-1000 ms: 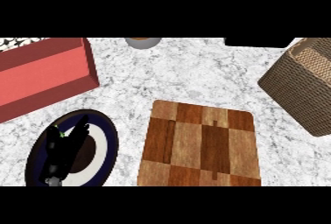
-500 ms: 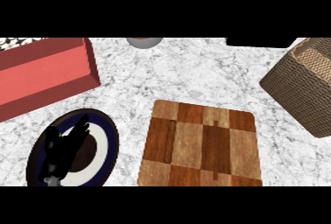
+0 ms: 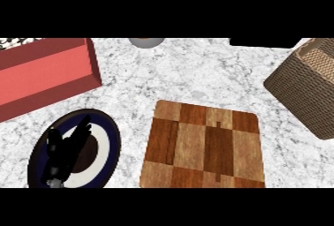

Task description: Pick the lemon from the cutting board and place it in the basket

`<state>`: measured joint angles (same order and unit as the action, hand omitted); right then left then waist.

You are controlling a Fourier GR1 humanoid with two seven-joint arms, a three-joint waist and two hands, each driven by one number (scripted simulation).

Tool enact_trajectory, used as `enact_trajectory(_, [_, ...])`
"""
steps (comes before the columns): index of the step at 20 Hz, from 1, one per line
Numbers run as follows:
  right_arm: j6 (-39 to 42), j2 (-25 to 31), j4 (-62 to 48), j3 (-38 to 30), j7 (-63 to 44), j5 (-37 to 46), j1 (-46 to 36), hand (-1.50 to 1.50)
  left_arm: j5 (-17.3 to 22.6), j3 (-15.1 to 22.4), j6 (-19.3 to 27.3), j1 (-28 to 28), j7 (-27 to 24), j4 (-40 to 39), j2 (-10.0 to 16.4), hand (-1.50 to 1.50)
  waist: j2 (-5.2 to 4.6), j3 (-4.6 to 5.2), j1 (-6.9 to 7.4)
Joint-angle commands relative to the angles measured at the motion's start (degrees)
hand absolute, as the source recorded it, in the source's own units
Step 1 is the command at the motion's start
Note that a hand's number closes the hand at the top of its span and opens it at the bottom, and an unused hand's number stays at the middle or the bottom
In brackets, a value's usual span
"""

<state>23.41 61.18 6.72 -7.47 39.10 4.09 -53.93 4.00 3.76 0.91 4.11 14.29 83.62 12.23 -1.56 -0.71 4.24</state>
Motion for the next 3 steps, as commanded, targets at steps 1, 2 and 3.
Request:
enact_trajectory(1, [2.52,4.24,-2.04,-1.25,0.29,-0.71,1.00,-1.50,0.55,-0.73,-0.10,0.45,0.81,-2.74,-0.14,0.00,-0.67,0.20,-0.45])
enact_trajectory(2, [2.94,4.49,-2.70,-1.38,0.03,-0.83,1.65,-1.50,0.07,0.96,-0.26,1.90,1.66,-1.11,-0.76,0.00,-0.80,0.05,0.08])
enact_trajectory(3, [3.82,4.93,-2.99,-2.01,0.10,-1.44,1.73,-1.50,0.32,-0.24,-0.89,2.40,0.50,-1.86,0.51,0.00,-0.73,0.09,0.10])
